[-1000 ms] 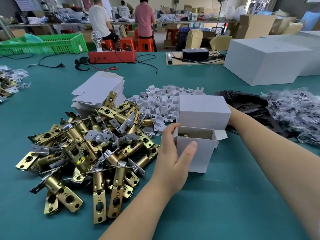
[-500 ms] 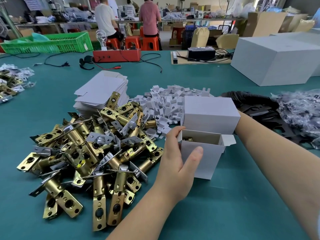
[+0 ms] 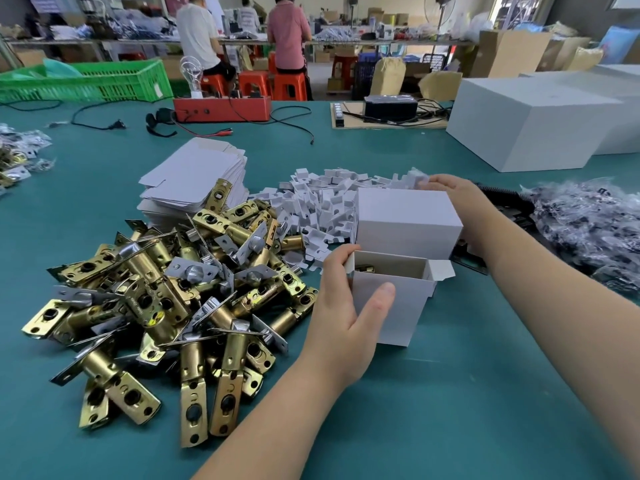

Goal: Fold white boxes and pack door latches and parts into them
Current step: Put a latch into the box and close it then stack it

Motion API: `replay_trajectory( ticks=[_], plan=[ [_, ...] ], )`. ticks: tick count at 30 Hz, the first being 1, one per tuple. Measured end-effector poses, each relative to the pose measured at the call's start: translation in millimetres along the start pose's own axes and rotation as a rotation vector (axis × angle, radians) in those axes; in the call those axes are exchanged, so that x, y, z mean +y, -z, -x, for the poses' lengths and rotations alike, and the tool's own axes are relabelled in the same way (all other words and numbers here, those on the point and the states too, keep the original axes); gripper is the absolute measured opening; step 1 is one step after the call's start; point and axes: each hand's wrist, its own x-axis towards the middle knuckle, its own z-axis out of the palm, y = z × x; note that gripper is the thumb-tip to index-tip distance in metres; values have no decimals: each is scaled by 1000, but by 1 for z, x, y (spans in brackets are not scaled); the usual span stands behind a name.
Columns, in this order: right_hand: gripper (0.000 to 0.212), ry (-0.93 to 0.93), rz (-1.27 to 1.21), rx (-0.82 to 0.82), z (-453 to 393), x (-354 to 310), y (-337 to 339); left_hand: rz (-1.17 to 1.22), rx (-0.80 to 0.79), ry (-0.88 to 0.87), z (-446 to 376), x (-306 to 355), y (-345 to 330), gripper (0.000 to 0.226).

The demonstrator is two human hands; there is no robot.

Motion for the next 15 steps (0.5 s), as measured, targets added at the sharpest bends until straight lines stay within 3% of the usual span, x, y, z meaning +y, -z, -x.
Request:
replay_trajectory(
  ticks=[3, 8, 11, 15],
  plan=[
    [15, 49, -43, -21, 8, -8, 14, 7, -3, -4, 0, 1, 0, 47],
    [17, 111, -91, -8, 21, -39, 27, -3, -14, -7, 0, -3, 0, 63],
    [16, 143, -145, 42, 38, -59, 25, 4, -11, -4, -1, -5, 1, 55],
    [29, 285, 150, -98, 74, -72, 17, 9, -10, -11, -2, -6, 2, 46]
  ],
)
